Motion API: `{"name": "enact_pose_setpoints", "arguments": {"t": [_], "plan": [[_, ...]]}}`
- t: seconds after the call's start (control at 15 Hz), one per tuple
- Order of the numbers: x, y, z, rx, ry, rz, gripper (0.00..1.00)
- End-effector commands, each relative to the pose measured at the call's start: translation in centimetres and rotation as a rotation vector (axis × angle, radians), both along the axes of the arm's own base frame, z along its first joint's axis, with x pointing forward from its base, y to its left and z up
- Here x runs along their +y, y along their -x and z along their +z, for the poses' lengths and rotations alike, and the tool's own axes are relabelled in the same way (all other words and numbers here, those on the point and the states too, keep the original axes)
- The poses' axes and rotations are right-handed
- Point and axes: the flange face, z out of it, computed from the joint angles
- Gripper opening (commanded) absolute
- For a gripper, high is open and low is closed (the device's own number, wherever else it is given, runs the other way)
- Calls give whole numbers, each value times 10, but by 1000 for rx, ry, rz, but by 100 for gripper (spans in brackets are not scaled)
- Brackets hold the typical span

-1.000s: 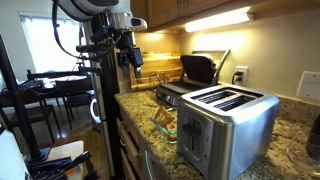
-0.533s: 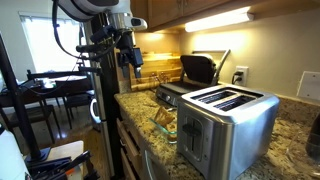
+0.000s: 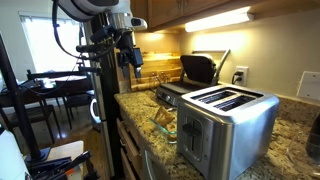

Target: Put the slice of bread in the toaster then push down the lever

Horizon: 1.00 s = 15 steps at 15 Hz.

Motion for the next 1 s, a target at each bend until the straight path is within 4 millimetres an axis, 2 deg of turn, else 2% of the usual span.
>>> {"name": "enact_pose_setpoints", "arguments": {"t": [0.0,0.93], "plan": [[0,0,0,1,0,0,100],[-2,-6,-1,-3,-4,-9,100]]}}
